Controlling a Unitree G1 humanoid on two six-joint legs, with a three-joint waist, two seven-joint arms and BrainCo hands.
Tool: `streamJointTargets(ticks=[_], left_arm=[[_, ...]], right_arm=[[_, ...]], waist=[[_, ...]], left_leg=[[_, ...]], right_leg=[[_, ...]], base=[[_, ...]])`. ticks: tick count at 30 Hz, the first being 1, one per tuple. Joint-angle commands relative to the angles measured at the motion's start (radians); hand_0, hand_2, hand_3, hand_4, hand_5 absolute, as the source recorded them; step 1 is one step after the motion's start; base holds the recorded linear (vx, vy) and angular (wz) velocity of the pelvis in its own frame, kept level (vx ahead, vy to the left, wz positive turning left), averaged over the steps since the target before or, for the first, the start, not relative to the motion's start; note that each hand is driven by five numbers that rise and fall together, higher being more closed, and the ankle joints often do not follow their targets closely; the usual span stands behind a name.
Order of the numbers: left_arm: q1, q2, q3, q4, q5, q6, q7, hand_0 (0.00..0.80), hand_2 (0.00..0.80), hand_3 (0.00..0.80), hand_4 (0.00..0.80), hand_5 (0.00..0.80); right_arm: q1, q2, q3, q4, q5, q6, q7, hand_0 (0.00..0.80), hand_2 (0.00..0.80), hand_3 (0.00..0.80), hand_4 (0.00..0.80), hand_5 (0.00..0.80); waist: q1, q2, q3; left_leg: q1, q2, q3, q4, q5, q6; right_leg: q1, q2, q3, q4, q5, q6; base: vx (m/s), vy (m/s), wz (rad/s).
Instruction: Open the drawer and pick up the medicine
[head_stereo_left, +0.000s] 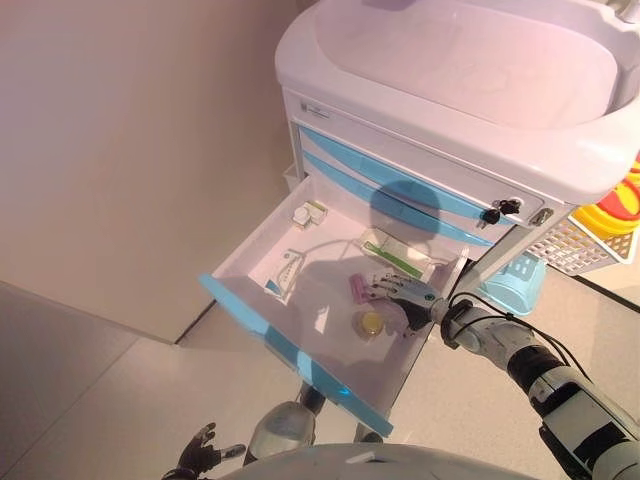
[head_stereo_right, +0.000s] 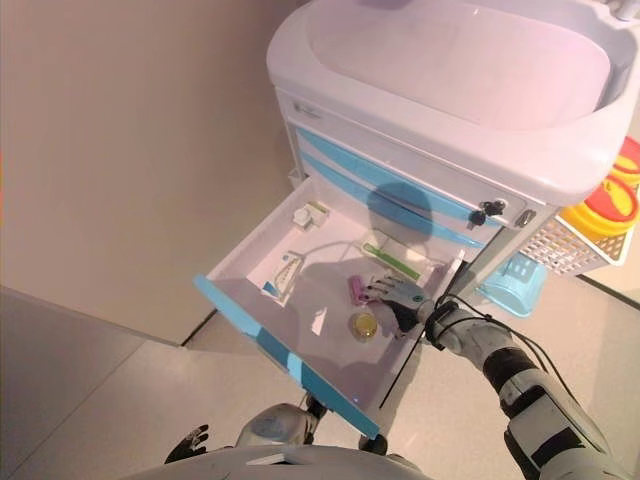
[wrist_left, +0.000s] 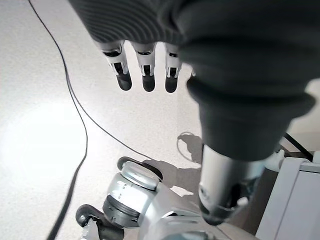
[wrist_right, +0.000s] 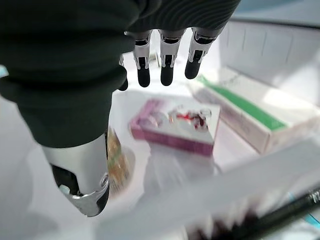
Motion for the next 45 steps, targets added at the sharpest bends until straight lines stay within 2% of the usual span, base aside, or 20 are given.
streamJointTargets(ticks=[1, 7, 16, 28, 45], left_arm=[[-0.017, 0.012, -0.046, 0.014, 0.039, -0.055, 0.001, 0.0, 0.0, 0.0, 0.0, 0.0], [-0.026, -0.001, -0.061, 0.022, 0.04, -0.07, 0.008, 0.0, 0.0, 0.0, 0.0, 0.0], [-0.037, -0.01, -0.075, 0.026, 0.04, -0.078, 0.012, 0.0, 0.0, 0.0, 0.0, 0.0], [-0.025, -0.015, -0.09, 0.016, 0.051, -0.08, 0.014, 0.0, 0.0, 0.0, 0.0, 0.0], [-0.03, -0.008, -0.073, 0.036, 0.061, -0.087, -0.004, 0.0, 0.0, 0.0, 0.0, 0.0]], right_arm=[[-0.045, -0.003, 0.057, -0.019, -0.043, -0.032, -0.092, 0.0, 0.0, 0.0, 0.0, 0.0], [-0.028, 0.033, 0.048, 0.039, -0.072, -0.003, -0.184, 0.0, 0.0, 0.0, 0.0, 0.0], [-0.013, 0.065, 0.042, 0.053, -0.091, 0.002, -0.238, 0.0, 0.0, 0.0, 0.0, 0.0], [-0.018, 0.08, 0.052, 0.048, -0.083, -0.023, -0.247, 0.0, 0.0, 0.0, 0.0, 0.0], [-0.007, 0.106, 0.069, 0.023, -0.037, 0.012, -0.223, 0.0, 0.0, 0.0, 0.0, 0.0]], waist=[[0.022, -0.009, -0.005], [0.024, -0.005, -0.003], [0.02, 0.002, 0.011], [0.031, 0.004, 0.013], [0.042, 0.006, 0.012]], left_leg=[[-0.003, -0.056, 0.007, 0.004, -0.084, 0.023], [-0.004, -0.059, 0.002, 0.01, -0.087, 0.026], [-0.008, -0.063, -0.006, 0.011, -0.086, 0.027], [-0.01, -0.071, -0.018, 0.015, -0.084, 0.028], [-0.014, -0.077, -0.034, 0.017, -0.081, 0.03]], right_leg=[[-0.052, -0.07, 0.031, 0.064, 0.007, 0.043], [-0.052, -0.072, 0.031, 0.068, 0.007, 0.044], [-0.059, -0.075, 0.031, 0.074, 0.007, 0.046], [-0.055, -0.078, 0.026, 0.076, 0.007, 0.046], [-0.056, -0.085, 0.013, 0.084, 0.004, 0.047]], base=[[0.041, -0.021, 0.03], [0.028, -0.009, 0.01], [0.004, 0.0, 0.0], [0.007, 0.0, 0.01], [0.001, 0.004, 0.01]])
